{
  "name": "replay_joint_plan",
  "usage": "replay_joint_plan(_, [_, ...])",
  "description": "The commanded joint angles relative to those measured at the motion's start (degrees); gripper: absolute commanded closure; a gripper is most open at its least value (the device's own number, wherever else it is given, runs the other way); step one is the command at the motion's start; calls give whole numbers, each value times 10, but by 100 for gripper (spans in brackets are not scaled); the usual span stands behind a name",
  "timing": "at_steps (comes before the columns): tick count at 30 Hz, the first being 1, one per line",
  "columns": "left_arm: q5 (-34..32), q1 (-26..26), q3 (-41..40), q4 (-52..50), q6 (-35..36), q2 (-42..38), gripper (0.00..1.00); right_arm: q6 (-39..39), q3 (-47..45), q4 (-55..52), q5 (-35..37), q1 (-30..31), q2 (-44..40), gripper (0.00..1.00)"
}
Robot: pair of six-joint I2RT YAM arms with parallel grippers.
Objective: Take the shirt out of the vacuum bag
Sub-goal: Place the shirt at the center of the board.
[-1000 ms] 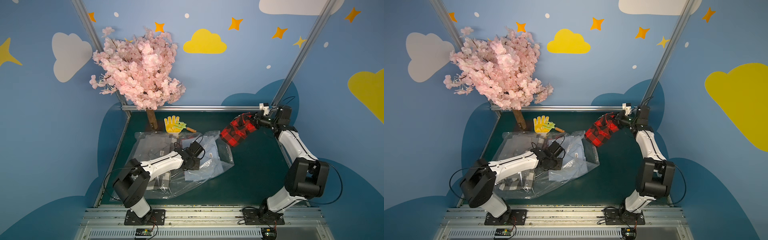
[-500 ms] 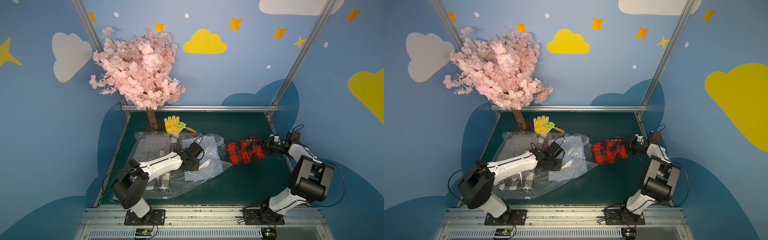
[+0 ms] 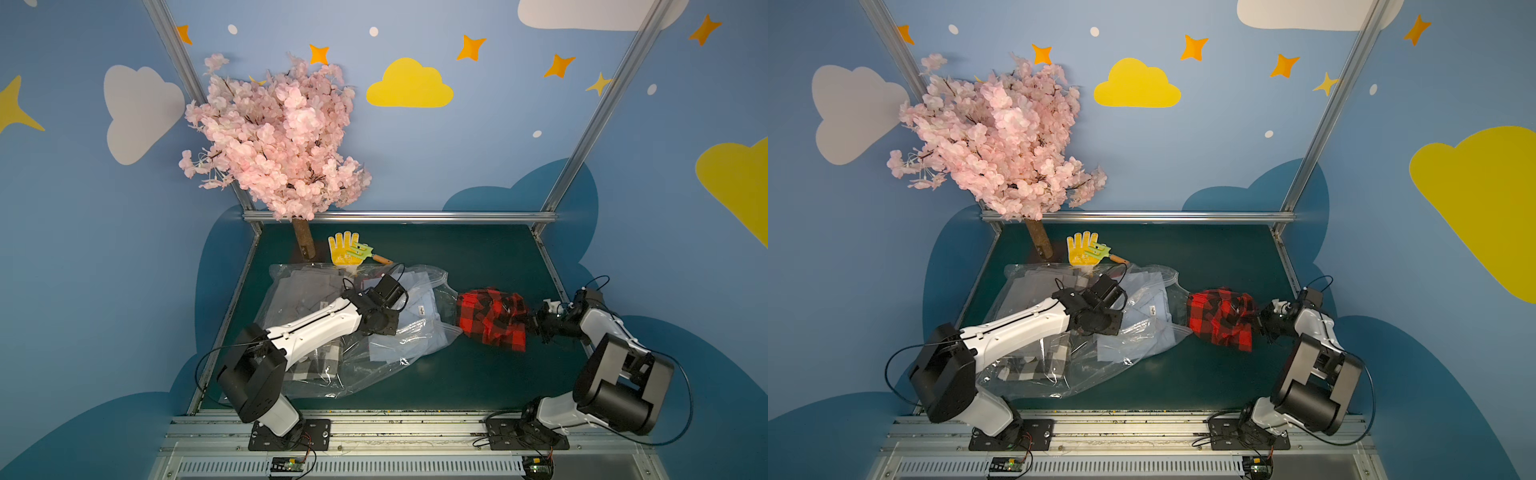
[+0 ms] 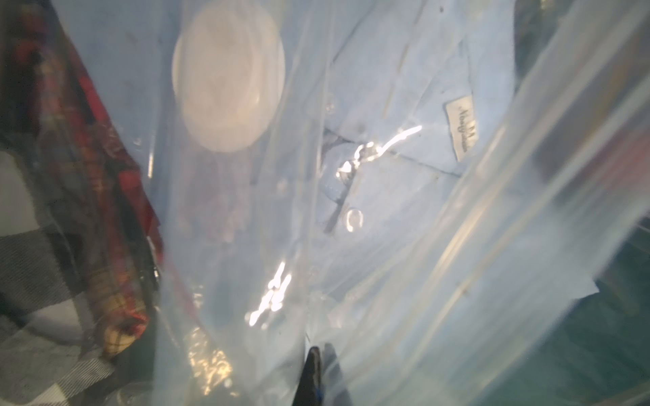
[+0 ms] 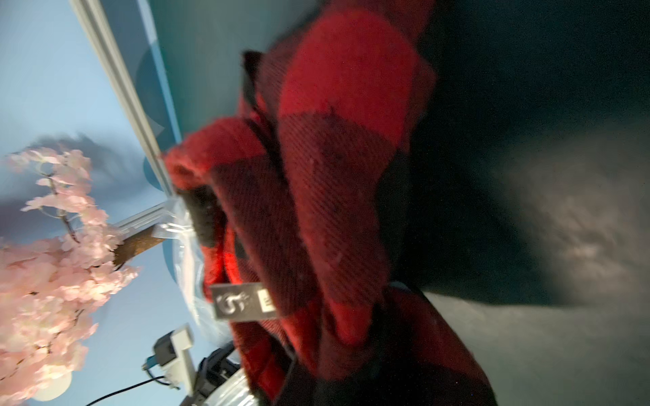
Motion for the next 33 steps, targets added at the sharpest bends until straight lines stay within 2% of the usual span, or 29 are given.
replay_joint_plan(1, [5,25,7,-32,6,-41,94,-9,-55,-50,50,13,-47,100])
replay_joint_plan(5, [-9,50,16,-38,25,-68,94,6,-81,-68,85,31,-87,100])
replay_joint_plan(6, [-12,57,17,-38,28,-73,93,11,-80,-71,93,41,-86,97])
replay_joint_plan(11, [-9,83,17,-49,35,-82,93,14,-74,-94,87,66,-80,65])
replay_joint_plan(14, [-10,89,16,-52,38,-87,93,32,-54,-122,106,71,-128,49])
replay_joint_plan(16, [-8,92,17,-51,40,-87,93,36,-8,-159,129,77,-159,42])
replay_joint_plan(23, [-20,96,10,-73,42,-92,93,31,112,-222,213,103,-197,40])
replay_joint_plan(26, [-29,101,4,-76,44,-100,93,23,145,-241,210,123,-178,40])
replay_joint_plan(30, [-24,103,1,-75,45,-105,93,16,133,-252,236,128,-189,39])
replay_joint_plan(33, [-31,104,1,-76,45,-112,93,29,106,-171,225,131,-205,38])
